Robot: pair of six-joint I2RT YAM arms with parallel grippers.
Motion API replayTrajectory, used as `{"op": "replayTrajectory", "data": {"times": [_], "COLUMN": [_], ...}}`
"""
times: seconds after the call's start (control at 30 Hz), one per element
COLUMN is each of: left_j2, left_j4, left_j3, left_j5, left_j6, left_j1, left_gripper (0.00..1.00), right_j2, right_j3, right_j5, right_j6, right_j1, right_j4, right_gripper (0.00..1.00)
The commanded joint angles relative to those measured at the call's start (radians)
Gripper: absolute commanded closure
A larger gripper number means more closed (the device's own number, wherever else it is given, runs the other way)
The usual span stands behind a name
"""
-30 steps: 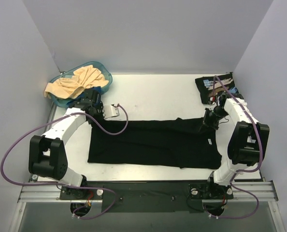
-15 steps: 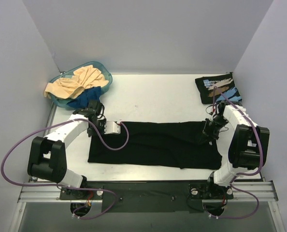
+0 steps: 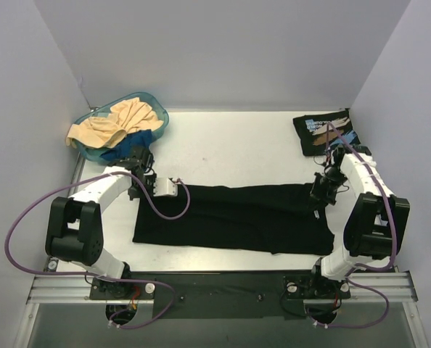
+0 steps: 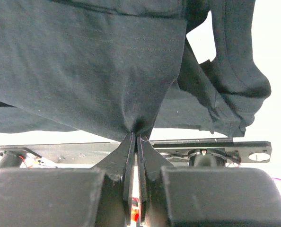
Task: Fold and stack the t-shirts
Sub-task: Fold the other side of the tshirt into a rectangle
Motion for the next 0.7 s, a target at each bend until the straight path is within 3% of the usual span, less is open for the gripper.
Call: {"op": "replayTrajectory", "data": {"times": [0.0,0.33,0.37,0.4,0.43,0.47,0.5,0.53,0.67], "left_j2": [-0.016,0.016,0.018,0.023,0.024,0.027,0.026,0.027,0.042], "left_j4": [-0.097,-0.117,-0.125,-0.145,-0.157,-0.183,-0.217,-0.235,-0.399], "left_j3": [-0.019,-0.042,-0.036,-0.031,-0.012,-0.001,0.033,0.051,0.324], "left_j5": [0.064,0.021,0.02,0.021,0.026,0.035,0.05,0.061,0.197], "left_j6": [0.031,0.045,0.051,0.052,0.051,0.048,0.042,0.028,-0.05], "left_j1": [-0.001,-0.006,-0.007,-0.009,-0.009,-0.012,-0.015,-0.018,-0.032], "left_gripper": [1.0,1.0,0.97,0.76,0.64,0.36,0.33,0.23,0.19], "right_j2": [0.011,0.089,0.092,0.094,0.092,0.094,0.089,0.074,-0.016], "right_j3": [-0.063,-0.125,-0.132,-0.135,-0.139,-0.142,-0.139,-0.131,-0.087], "right_j5": [0.02,0.035,0.035,0.035,0.032,0.029,0.032,0.035,0.095], "right_j6": [-0.006,-0.011,-0.012,-0.014,-0.011,-0.009,-0.005,-0.005,0.014], "right_j1": [-0.007,-0.009,-0.009,-0.009,-0.009,-0.009,-0.009,-0.009,-0.01], "right_j4": [-0.082,-0.035,-0.035,-0.035,-0.035,-0.035,-0.036,-0.041,-0.049], "right_gripper": [1.0,1.0,1.0,0.88,0.79,0.66,0.62,0.6,0.6]}}
